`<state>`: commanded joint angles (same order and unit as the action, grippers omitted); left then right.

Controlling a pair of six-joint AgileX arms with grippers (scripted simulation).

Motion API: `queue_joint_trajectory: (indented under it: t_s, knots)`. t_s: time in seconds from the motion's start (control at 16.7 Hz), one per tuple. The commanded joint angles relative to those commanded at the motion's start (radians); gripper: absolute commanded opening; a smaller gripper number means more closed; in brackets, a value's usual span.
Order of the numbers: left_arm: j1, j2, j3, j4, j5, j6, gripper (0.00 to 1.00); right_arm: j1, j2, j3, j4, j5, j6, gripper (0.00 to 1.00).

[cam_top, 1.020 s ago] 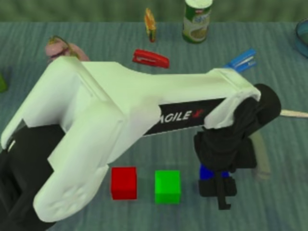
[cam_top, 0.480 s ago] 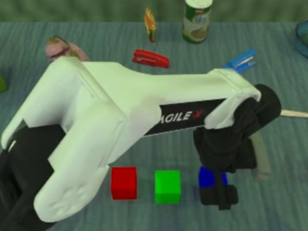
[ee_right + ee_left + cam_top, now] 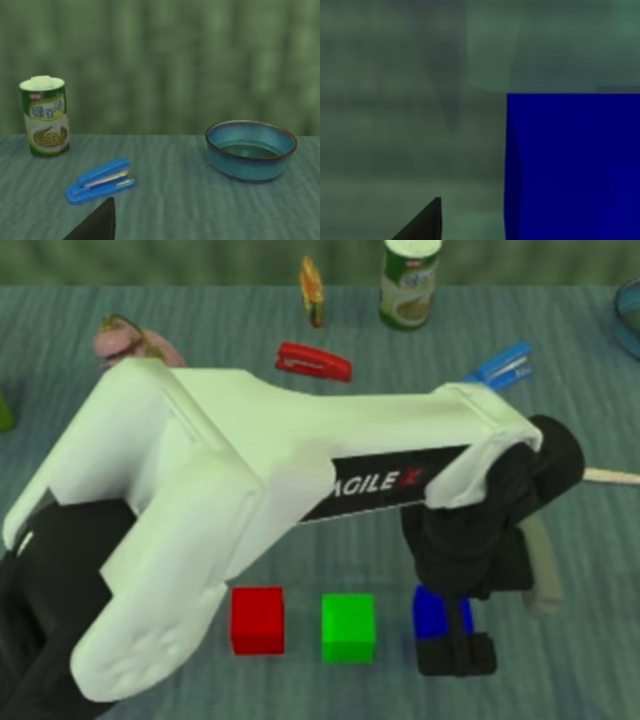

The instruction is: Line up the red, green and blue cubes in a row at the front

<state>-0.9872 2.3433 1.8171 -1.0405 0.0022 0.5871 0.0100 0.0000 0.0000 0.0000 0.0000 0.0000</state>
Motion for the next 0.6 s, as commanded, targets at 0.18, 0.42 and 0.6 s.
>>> queue_joint_trajectory:
  t_s: [0.18, 0.42, 0.6]
  knots:
    - [0.006, -0.009, 0.04, -0.041, 0.001, -0.004, 1.0, 0.0, 0.0, 0.0, 0.0, 0.0, 0.0, 1.0]
    - [0.014, -0.038, 0.152, -0.2, 0.001, -0.002, 1.0, 0.0, 0.0, 0.0, 0.0, 0.0, 0.0, 1.0]
    - [0.018, -0.054, 0.189, -0.242, -0.001, -0.002, 1.0, 0.0, 0.0, 0.0, 0.0, 0.0, 0.0, 1.0]
